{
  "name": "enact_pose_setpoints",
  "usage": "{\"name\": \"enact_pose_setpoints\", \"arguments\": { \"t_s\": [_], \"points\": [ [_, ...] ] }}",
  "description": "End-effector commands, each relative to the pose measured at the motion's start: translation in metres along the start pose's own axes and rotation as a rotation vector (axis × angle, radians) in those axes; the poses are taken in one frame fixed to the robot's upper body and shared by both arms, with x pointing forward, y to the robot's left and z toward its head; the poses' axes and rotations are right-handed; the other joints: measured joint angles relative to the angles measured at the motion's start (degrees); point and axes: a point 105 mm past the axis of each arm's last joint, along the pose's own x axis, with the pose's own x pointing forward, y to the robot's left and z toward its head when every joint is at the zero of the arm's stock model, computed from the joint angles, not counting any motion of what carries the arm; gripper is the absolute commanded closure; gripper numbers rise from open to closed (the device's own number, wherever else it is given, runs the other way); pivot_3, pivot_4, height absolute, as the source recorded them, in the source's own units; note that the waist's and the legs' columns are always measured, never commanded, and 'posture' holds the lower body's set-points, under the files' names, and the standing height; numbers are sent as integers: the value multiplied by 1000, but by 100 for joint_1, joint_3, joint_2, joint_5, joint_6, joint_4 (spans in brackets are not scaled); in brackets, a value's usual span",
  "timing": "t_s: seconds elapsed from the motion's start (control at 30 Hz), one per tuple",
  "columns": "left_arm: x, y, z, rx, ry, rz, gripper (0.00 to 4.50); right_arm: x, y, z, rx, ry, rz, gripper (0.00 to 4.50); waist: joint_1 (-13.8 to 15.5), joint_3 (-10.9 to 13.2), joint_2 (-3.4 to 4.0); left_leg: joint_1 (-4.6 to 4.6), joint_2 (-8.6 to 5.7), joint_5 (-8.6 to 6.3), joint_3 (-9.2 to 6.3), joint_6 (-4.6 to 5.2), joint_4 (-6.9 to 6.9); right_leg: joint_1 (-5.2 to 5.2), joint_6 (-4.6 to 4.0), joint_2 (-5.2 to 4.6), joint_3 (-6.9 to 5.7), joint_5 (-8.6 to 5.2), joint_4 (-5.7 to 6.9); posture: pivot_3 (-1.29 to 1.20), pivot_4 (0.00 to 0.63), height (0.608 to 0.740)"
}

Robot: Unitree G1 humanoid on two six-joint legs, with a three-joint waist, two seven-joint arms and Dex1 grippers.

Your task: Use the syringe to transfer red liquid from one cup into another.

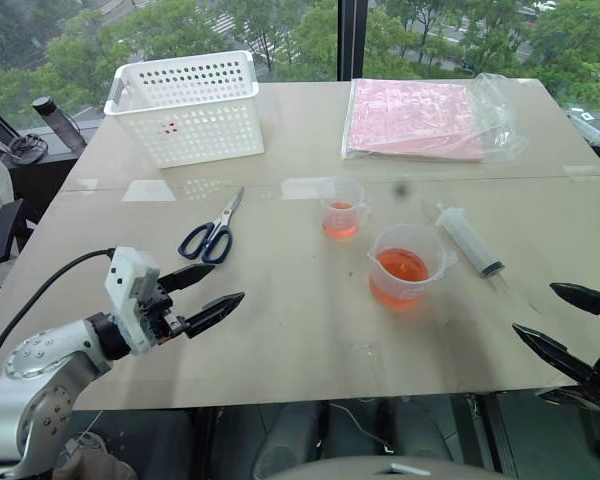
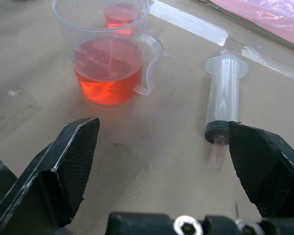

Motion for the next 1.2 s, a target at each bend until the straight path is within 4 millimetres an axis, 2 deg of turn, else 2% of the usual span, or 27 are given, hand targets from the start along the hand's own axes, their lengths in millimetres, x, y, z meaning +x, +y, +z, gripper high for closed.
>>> {"name": "enact_pose_setpoints", "arguments": {
  "t_s": [0.03, 0.07, 0.13, 0.17, 0.27, 0.43, 0.5, 0.63, 0.73, 0.87, 1.1, 1.13, 1.2],
  "points": [
    [7, -9, 19, 53, -45, -84, 172, 4, -14, 10, -25, -5, -55, 1, 0, 0, 0, 0, 0, 0, 0, 0, 0, 0, 0, 0, 0, 0, 0, 0, 150, 740],
    [12, -17, 31, 75, -75, -148, 172, 10, -25, 16, -16, -16, -99, 1, -4, 1, -1, 1, 0, 0, 0, 0, 0, 1, 0, 0, 0, 0, 0, 0, 150, 740],
    [19, -30, 48, 114, -112, -245, 172, 20, -33, 31, 34, -45, -75, 1, -24, 7, 7, 3, 0, 0, 0, 0, 15, 11, -7, 0, -2, 4, 1, 0, 150, 740],
    [20, -35, 52, 134, -117, -281, 172, 24, -35, 35, 28, -9, -70, 1, -26, 6, 9, 3, 0, 0, 1, 0, 29, 15, -18, 1, -2, 5, 2, 0, 150, 740],
    [22, -48, 62, 194, -126, -382, 172, 34, -58, 39, 3, 162, -160, 1, -38, 0, 25, 6, 0, -3, 4, 7, 26, 22, -12, 1, 0, 8, -2, 0, 150, 740],
    [29, -63, 73, 269, -136, -485, 172, 68, -79, 53, 195, 274, -98, 1, -61, 11, 24, -1, 0, 13, 5, -18, 20, 17, -4, 2, -3, 14, -6, 0, 150, 740],
    [32, -66, 80, 274, -157, -500, 172, 84, -93, 55, 237, 321, -147, 1, -73, 18, 25, -6, 0, 13, 6, -17, 21, 17, -7, 0, -5, 13, -12, 0, 150, 740],
    [35, -72, 92, 266, -199, -527, 172, 120, -98, 54, 293, 450, -115, 1, -99, 22, 21, -18, -2, 10, 6, -12, 21, 9, -2, -1, -4, 15, -20, 0, 150, 740],
    [34, -75, 96, 283, -215, -529, 172, 144, -103, 54, 354, 471, -82, 1, -107, 25, 19, -25, -2, 10, 7, -13, 17, -2, 0, -1, -4, 16, -20, 0, 150, 740],
    [31, -77, 100, 275, -233, -505, 172, 163, -107, 53, 354, 499, -61, 1, -120, 27, 21, -27, -7, 10, 8, -13, 2, -9, 1, -3, -3, 16, -25, 0, 150, 740],
    [27, -80, 94, 255, -218, -466, 172, 194, -114, 42, 303, 568, -31, 1, -215, 28, 25, -24, -7, 12, 18, -15, -1, -25, 1, 1, 11, 17, -8, 0, 150, 740],
    [27, -80, 94, 253, -219, -462, 0, 198, -114, 39, 304, 578, -25, 514, -214, 29, 25, -21, -7, 13, 23, -18, -2, -27, 1, 2, 17, 17, -4, 0, 150, 740],
    [27, -80, 94, 252, -219, -457, 0, 203, -115, 34, 294, 596, -14, 1281, -208, 29, 26, -21, -6, 15, 24, -21, -2, -31, 1, 4, 18, 17, 1, 0, 150, 740]
  ]
}}
